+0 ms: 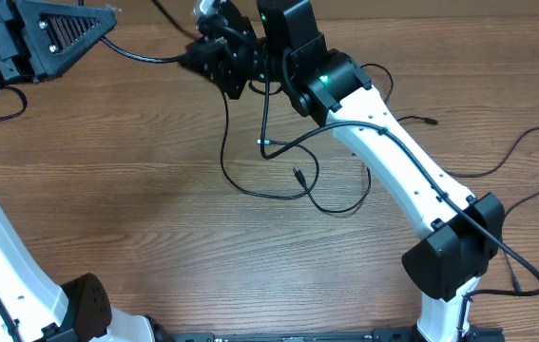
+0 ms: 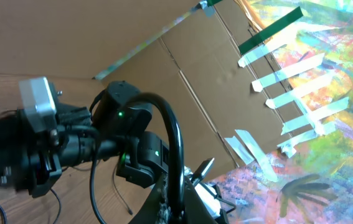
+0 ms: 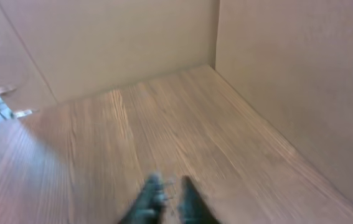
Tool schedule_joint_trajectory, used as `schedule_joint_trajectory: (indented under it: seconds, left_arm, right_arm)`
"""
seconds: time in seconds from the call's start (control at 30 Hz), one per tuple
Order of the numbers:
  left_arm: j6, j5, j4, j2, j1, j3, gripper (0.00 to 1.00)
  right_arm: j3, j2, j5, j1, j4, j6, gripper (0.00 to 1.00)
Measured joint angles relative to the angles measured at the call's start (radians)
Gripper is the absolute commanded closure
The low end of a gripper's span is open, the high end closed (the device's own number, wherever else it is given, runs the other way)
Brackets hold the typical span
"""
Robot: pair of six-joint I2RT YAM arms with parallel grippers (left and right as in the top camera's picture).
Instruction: Untangle cables
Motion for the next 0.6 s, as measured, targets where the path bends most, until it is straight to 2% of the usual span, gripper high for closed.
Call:
schedule_joint_trajectory:
  seconds: [0.13, 0.17, 0.2, 0.27, 0.3, 0.33, 0.47, 0.5, 0.6]
  left_arm:
    - [0.018, -0.003, -0.005, 0.000, 0.000, 0.000, 0.94]
    - [0.034, -0.014, -0.019, 0.000, 0.000, 0.000, 0.82]
    - [0.049, -0.030, -0.032, -0.001, 0.000, 0.000, 0.64]
    - [0.107, -0.114, -0.073, -0.003, -0.011, 0.001, 0.20]
    - [0.146, -0.196, -0.108, -0.006, -0.024, 0.002, 0.11]
    - [0.178, -0.282, -0.132, -0.010, -0.040, 0.002, 0.07]
    - [0.297, -0.763, -0.185, -0.019, -0.210, 0.002, 0.06]
    - [0.320, -0.872, -0.185, -0.019, -0.261, 0.002, 0.01]
    - [0.378, -1.187, -0.172, -0.017, -0.428, 0.002, 0.00]
  right_arm:
    - [0.000, 0.001, 0.019, -0.002, -0.046, 0.049, 0.96]
    - [0.000, 0.001, 0.038, -0.003, -0.083, 0.058, 0.96]
    - [0.000, 0.001, 0.054, -0.007, -0.120, 0.064, 0.96]
    - [0.000, 0.001, 0.109, -0.025, -0.214, 0.083, 0.96]
    - [0.000, 0.001, 0.140, -0.038, -0.253, 0.091, 0.96]
    - [0.000, 0.000, 0.185, -0.056, -0.300, 0.098, 0.96]
    - [0.016, -0.010, 0.375, -0.139, -0.441, 0.114, 0.96]
    - [0.031, -0.014, 0.421, -0.156, -0.459, 0.117, 0.96]
    - [0.145, -0.030, 0.573, -0.199, -0.490, 0.122, 0.96]
